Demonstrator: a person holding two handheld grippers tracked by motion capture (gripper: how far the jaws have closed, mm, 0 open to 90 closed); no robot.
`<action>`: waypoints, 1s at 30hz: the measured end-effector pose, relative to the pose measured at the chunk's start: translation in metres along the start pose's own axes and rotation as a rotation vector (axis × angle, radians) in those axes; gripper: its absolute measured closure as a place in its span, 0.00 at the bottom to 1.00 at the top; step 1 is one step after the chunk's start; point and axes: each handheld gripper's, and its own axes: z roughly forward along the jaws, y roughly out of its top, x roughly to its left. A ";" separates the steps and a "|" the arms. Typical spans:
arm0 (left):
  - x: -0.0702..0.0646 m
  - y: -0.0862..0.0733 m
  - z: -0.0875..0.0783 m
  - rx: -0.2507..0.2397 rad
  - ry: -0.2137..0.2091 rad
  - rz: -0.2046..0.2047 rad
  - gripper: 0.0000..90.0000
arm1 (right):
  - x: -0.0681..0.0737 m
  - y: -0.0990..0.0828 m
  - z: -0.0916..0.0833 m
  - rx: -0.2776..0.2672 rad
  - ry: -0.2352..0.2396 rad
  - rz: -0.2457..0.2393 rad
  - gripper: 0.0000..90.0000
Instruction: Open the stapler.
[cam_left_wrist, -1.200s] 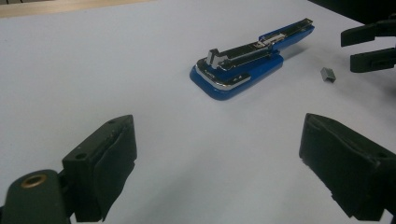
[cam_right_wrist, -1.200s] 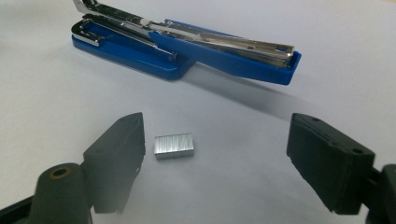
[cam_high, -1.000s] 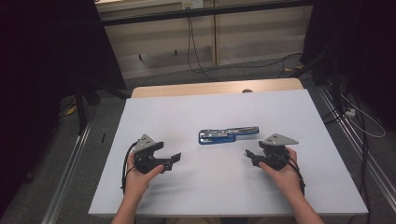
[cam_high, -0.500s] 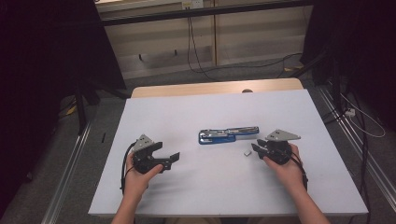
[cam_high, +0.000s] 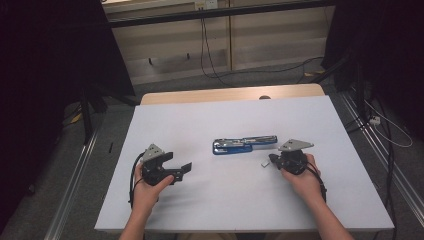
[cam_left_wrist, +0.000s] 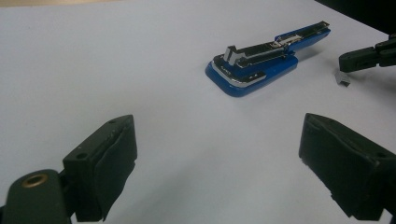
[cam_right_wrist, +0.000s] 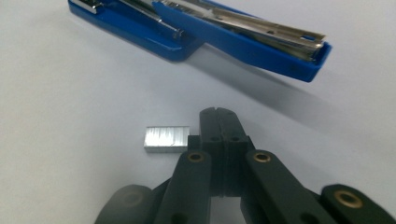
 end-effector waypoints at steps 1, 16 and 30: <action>0.000 0.000 0.000 0.000 -0.002 -0.002 0.13 | 0.001 0.000 0.000 0.007 -0.003 -0.001 1.00; 0.003 0.001 -0.003 -0.021 0.009 -0.030 0.14 | 0.012 -0.005 -0.006 0.021 0.078 -0.019 1.00; 0.004 0.001 -0.003 -0.025 0.012 -0.037 0.14 | 0.016 -0.003 -0.010 -0.008 0.097 -0.078 0.70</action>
